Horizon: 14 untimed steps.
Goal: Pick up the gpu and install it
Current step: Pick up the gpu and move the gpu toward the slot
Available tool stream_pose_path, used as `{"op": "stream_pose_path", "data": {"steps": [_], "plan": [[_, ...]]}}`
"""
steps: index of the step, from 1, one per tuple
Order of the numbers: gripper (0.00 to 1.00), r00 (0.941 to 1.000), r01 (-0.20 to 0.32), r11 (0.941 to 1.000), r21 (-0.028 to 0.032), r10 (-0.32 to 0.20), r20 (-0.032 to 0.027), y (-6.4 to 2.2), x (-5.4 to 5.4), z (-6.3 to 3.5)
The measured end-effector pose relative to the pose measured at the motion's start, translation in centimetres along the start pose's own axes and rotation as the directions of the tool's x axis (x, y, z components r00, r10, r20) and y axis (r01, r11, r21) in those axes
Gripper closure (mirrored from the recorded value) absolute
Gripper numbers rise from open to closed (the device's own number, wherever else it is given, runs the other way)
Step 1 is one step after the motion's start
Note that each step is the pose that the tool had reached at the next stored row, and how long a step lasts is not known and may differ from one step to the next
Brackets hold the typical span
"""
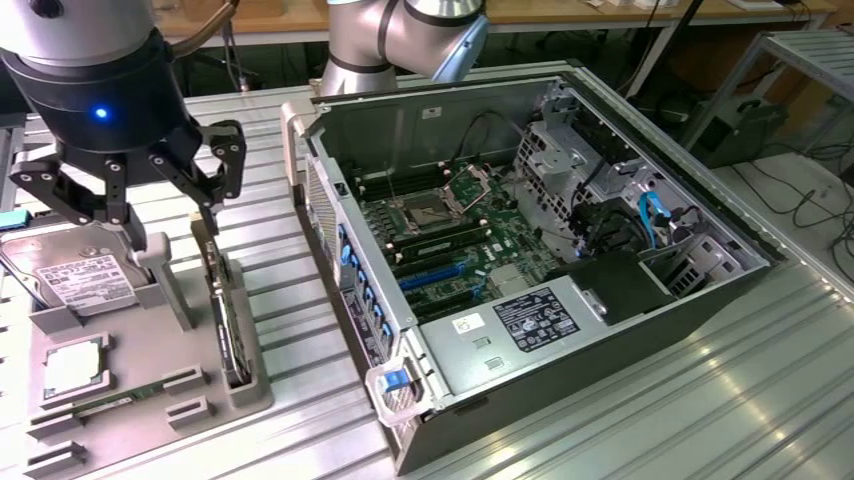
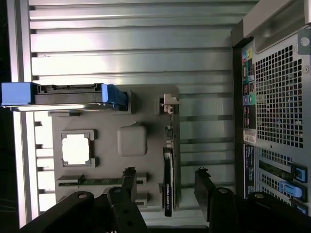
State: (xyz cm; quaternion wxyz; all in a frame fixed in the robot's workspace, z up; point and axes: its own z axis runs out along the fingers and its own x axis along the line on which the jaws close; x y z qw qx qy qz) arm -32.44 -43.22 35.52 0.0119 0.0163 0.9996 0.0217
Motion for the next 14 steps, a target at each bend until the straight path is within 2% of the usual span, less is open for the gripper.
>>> {"op": "stream_pose_path", "data": {"steps": [10, 14], "plan": [[0.4, 1.0, 0.003, 1.0, -0.0001, -0.003, 0.0, -0.08, 0.0, 0.38], [0.4, 0.9995, 0.03, 0.9995, -0.0007, -0.03, -0.0011, -0.11, 0.0, 0.81]]}}
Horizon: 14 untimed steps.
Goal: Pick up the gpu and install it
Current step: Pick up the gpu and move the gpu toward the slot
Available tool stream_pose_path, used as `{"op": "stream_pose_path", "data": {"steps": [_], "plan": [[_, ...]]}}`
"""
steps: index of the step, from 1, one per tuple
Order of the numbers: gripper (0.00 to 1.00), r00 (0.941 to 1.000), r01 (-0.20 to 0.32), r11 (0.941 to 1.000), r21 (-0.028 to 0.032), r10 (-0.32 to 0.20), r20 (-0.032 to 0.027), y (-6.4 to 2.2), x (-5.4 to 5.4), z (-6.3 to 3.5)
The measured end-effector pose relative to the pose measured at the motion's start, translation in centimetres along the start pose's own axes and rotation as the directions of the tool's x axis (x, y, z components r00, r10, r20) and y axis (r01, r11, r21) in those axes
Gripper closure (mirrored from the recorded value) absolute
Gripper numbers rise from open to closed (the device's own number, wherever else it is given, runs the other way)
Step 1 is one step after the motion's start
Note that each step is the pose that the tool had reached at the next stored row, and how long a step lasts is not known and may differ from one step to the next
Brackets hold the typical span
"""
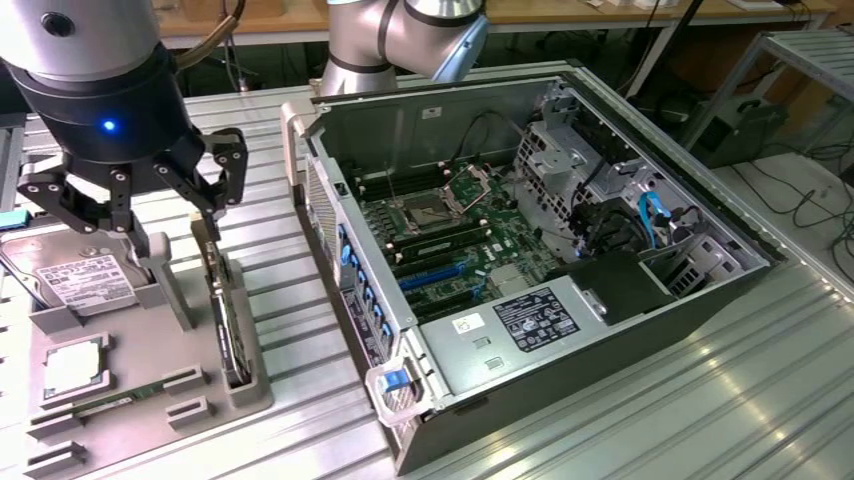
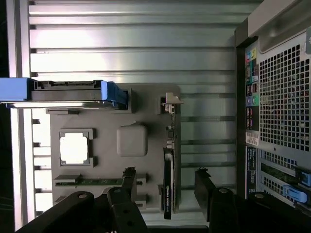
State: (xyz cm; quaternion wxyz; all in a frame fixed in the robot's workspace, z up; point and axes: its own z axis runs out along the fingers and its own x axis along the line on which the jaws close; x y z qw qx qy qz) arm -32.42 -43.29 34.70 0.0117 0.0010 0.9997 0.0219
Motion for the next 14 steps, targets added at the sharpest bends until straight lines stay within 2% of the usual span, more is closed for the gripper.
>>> {"op": "stream_pose_path", "data": {"steps": [2, 7, 14], "plan": [[0.4, 0.9999, 0.017, 0.9999, -0.0004, -0.017, -0.0009, -0.09, 0.0, 0.27], [0.4, 0.9999, 0.012, 0.9999, -0.0016, -0.012, -0.0006, -1.45, 0.0, 1.08], [0.4, 1.0, -0.008, 1.0, -0.0012, 0.008, 0.0004, -1.73, -0.1, 2.75]]}}
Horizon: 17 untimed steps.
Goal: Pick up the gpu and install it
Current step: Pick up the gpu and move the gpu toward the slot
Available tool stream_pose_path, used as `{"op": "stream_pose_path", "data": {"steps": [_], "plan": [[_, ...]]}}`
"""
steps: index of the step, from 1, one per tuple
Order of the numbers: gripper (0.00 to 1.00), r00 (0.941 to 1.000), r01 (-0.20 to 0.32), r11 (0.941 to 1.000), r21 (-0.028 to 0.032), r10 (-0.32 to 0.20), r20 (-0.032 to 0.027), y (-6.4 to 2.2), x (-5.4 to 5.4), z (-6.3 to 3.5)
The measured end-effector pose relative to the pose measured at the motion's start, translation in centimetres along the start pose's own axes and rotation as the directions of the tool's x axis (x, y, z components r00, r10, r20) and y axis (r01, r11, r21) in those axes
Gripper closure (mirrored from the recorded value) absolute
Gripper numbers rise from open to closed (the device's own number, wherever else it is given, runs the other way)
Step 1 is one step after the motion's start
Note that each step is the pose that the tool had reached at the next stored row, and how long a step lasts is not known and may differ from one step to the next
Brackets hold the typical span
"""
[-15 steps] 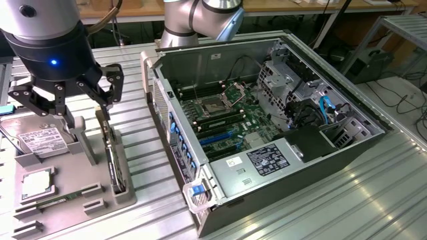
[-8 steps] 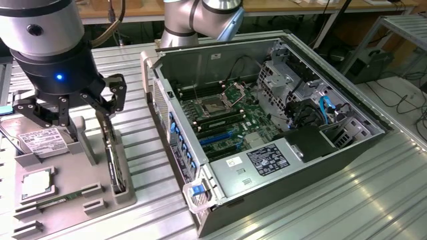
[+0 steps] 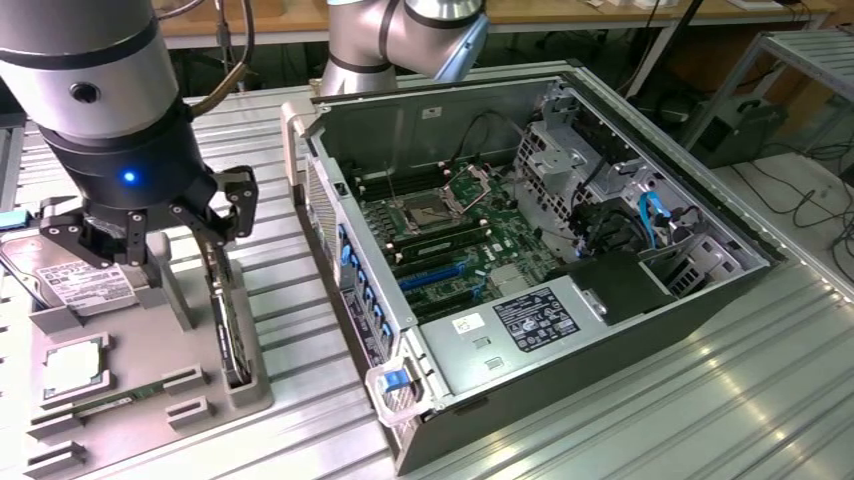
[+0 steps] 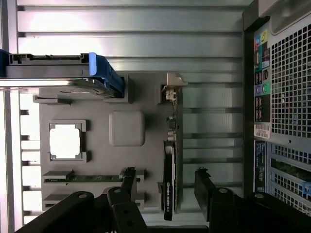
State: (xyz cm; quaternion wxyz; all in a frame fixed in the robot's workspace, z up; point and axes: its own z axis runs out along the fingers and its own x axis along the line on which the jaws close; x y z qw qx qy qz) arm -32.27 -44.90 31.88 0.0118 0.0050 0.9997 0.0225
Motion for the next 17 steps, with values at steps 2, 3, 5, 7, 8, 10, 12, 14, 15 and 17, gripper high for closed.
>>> {"op": "stream_pose_path", "data": {"steps": [2, 3, 5, 7, 8, 10, 12, 14, 15, 17], "plan": [[0.4, 1.0, 0.0, 1.0, 0.0, 0.0, -0.0001, -0.09, 0.01, 0.19], [0.4, 1.0, 0.0, 1.0, 0.0, 0.0, -0.0001, -0.1, 0.01, 0.25], [0.4, 1.0, 0.0, 1.0, 0.0001, 0.0, -0.0001, -0.11, 0.0, 0.37], [0.4, 1.0, 0.0, 1.0, 0.0002, 0.0, -0.0003, -0.12, -0.01, 0.44], [0.4, 1.0, 0.0, 1.0, 0.0001, 0.0, -0.0001, -0.12, -0.01, 0.48], [0.4, 1.0, 0.0, 1.0, 0.0, 0.0, 0.0, -0.15, -0.05, 0.56], [0.4, 1.0, 0.0, 1.0, 0.0001, 0.0, -0.0001, -0.18, -0.05, 0.63], [0.4, 1.0, 0.0, 1.0, 0.0001, 0.0, -0.0001, -0.22, -0.05, 0.7], [0.4, 1.0, 0.0, 1.0, 0.0001, 0.0, -0.0001, -0.25, -0.05, 0.74], [0.4, 1.0, 0.0, 1.0, 0.0, 0.0, 0.0, -0.29, -0.05, 0.84]]}}
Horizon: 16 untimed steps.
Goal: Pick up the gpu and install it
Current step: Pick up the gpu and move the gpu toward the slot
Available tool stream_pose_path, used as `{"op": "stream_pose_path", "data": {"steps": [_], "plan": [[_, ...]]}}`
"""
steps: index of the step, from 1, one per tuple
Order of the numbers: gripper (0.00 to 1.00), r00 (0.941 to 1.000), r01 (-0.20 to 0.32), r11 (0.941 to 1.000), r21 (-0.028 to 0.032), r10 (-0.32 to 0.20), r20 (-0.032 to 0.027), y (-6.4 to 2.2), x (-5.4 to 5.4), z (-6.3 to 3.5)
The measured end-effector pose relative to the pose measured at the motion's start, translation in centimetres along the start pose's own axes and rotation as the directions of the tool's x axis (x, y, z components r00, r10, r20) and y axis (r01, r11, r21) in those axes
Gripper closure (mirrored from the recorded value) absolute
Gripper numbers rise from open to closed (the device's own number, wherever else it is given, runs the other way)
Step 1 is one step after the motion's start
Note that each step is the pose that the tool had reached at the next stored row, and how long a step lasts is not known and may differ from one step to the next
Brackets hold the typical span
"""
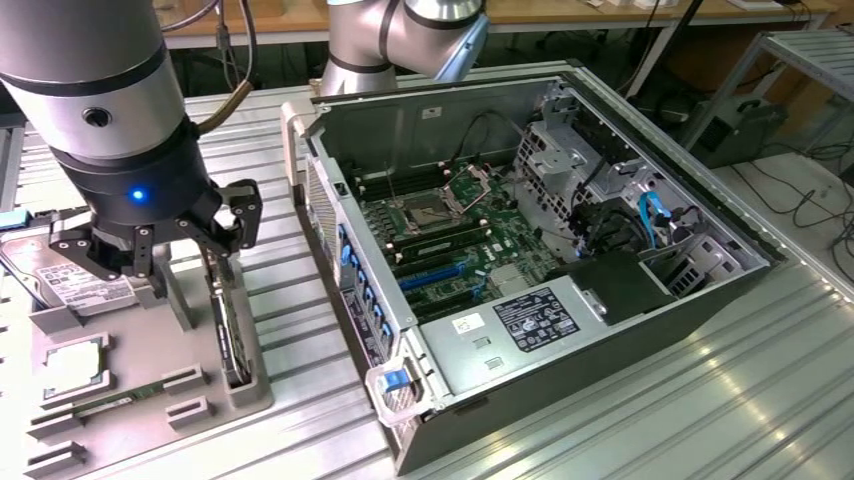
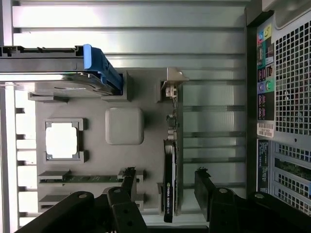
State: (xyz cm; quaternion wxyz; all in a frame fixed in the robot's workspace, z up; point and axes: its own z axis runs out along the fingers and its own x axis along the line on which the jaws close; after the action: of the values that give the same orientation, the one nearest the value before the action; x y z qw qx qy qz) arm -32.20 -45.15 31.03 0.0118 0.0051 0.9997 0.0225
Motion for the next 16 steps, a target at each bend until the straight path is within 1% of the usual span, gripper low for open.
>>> {"op": "stream_pose_path", "data": {"steps": [16], "plan": [[0.4, 1.0, 0.0, 1.0, -0.0011, 0.0, 0.0, -0.21, 0.02, 0.98]]}}
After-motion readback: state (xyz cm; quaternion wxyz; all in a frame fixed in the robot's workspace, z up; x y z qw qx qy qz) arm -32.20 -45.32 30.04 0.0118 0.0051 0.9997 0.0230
